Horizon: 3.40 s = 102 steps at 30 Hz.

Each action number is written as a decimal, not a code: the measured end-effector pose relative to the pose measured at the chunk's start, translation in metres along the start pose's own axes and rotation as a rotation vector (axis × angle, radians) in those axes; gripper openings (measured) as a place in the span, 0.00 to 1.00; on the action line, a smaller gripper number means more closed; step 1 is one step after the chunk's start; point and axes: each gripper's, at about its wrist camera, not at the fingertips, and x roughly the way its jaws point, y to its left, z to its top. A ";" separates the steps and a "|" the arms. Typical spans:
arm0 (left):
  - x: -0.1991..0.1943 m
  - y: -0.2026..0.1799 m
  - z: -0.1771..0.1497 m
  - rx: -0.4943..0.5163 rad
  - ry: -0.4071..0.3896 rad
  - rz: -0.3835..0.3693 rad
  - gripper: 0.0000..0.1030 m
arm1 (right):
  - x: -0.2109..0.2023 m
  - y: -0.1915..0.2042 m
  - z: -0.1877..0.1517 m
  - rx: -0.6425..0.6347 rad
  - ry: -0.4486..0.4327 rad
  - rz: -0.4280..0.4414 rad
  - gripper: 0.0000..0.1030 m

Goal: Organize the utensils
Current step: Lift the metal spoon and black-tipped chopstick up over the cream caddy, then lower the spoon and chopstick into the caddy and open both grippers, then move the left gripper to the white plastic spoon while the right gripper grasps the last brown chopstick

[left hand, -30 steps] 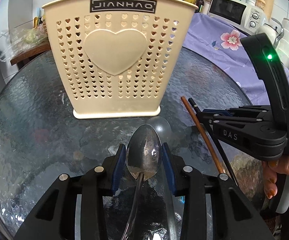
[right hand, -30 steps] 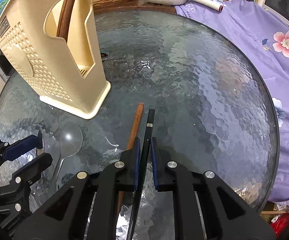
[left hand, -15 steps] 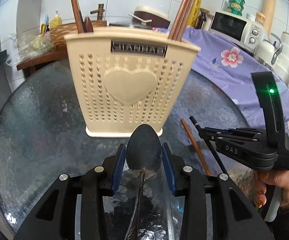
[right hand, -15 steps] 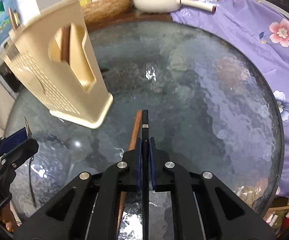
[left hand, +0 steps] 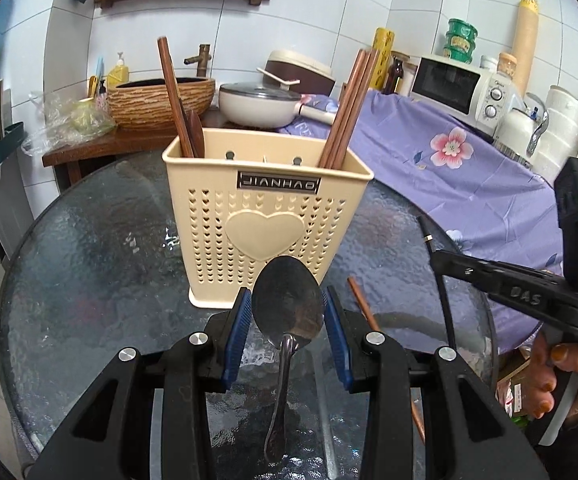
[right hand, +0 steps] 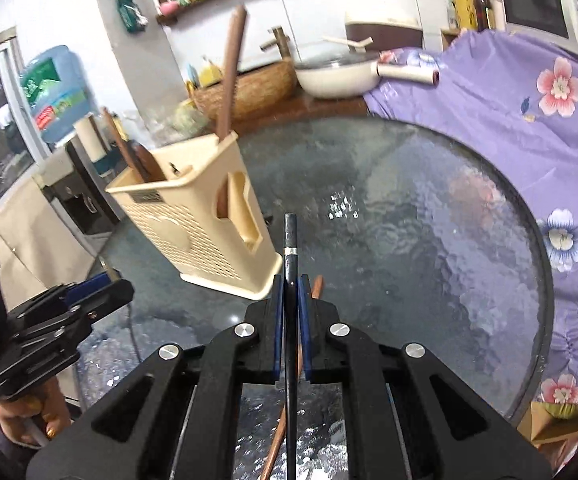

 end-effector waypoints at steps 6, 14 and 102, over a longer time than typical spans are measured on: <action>-0.004 -0.005 0.002 0.010 -0.019 0.001 0.35 | -0.024 0.007 0.000 -0.025 -0.039 0.028 0.08; -0.010 -0.003 0.004 0.014 -0.030 -0.007 0.34 | -0.046 0.011 0.002 -0.017 -0.076 0.069 0.08; -0.007 0.022 0.085 -0.034 -0.286 0.121 0.66 | -0.020 0.077 0.094 -0.098 -0.275 0.018 0.46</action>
